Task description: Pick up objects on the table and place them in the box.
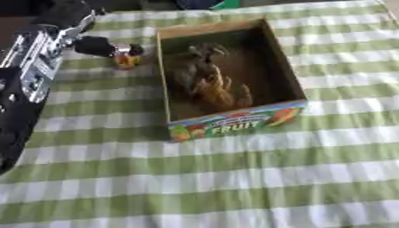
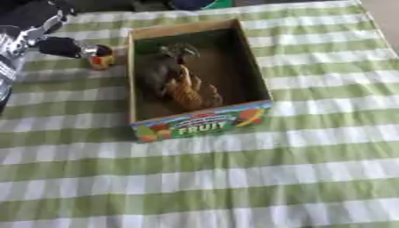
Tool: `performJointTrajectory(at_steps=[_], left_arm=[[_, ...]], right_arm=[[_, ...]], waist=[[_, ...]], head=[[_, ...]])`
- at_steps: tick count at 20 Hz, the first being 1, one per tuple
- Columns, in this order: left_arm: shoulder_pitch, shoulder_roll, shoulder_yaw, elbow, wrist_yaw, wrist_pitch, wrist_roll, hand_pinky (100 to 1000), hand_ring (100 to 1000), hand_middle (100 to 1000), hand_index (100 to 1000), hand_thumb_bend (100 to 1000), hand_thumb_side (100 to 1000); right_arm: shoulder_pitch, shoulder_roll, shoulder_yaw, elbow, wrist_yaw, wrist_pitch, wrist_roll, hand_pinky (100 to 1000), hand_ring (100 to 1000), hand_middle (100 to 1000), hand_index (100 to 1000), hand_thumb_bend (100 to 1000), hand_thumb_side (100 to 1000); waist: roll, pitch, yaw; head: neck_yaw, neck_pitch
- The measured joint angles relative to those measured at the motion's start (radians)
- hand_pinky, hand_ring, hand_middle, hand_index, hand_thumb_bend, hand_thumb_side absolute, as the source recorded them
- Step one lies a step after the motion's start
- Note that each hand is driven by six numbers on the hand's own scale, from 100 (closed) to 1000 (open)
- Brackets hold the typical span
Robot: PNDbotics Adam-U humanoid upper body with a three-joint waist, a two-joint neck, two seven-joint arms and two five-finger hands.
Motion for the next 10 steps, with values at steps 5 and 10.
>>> performJointTrajectory(at_steps=[5, 10], left_arm=[[-0.002, 0.0, 0.009, 0.031, -0.039, 0.011, -0.034, 615, 817, 825, 952, 680, 864], [-0.003, -0.001, 0.017, 0.056, -0.049, 0.019, -0.053, 609, 810, 814, 934, 646, 862]], right_arm=[[0.0, 0.0, 0.0, 0.0, 0.0, 0.001, 0.003, 779, 824, 759, 851, 100, 1000], [0.0, 0.001, 0.0, 0.0, 0.0, 0.002, 0.005, 780, 824, 759, 851, 100, 1000]], waist=[[0.0, 0.004, 0.0], [0.0, 0.012, -0.004]], head=[[0.0, -0.005], [0.009, -0.01]])
